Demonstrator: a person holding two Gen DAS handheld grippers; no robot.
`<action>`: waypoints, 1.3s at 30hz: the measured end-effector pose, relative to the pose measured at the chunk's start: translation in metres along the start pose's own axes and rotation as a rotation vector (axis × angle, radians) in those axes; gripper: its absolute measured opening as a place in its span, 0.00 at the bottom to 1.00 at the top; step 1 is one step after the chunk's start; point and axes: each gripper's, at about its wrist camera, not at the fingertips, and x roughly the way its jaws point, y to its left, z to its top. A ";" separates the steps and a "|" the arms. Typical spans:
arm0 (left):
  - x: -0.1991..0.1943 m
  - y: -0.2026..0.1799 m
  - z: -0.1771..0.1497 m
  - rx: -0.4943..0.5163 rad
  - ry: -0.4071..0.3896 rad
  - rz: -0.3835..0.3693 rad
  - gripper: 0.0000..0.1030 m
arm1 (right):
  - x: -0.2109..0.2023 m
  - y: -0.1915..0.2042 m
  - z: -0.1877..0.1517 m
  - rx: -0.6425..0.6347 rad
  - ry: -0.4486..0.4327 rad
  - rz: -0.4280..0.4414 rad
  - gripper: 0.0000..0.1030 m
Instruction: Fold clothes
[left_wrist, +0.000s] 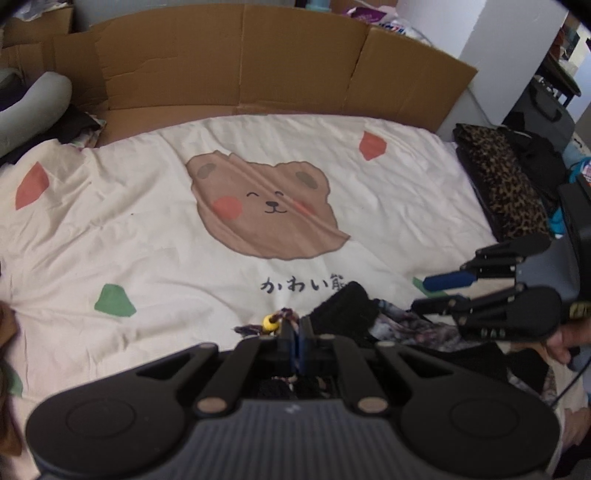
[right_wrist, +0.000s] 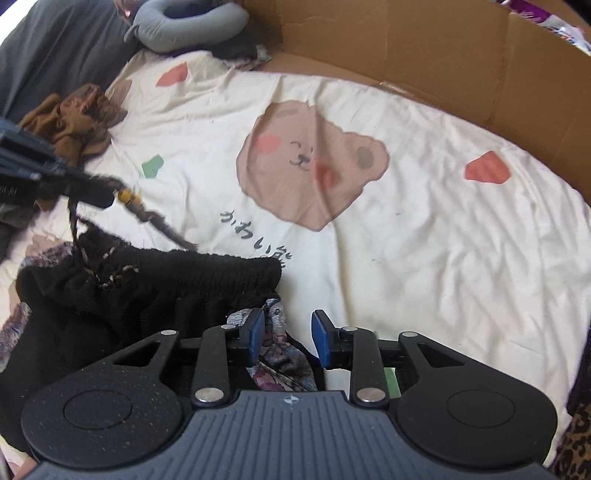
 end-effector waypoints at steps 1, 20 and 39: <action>-0.004 -0.001 -0.002 -0.004 -0.003 -0.003 0.02 | -0.006 -0.002 0.000 0.010 -0.002 -0.004 0.36; -0.059 -0.034 -0.055 0.029 0.017 -0.142 0.02 | -0.080 -0.015 -0.040 0.073 -0.052 -0.047 0.40; -0.058 -0.046 -0.089 0.067 0.088 -0.243 0.04 | -0.068 -0.002 -0.048 0.026 -0.009 -0.051 0.40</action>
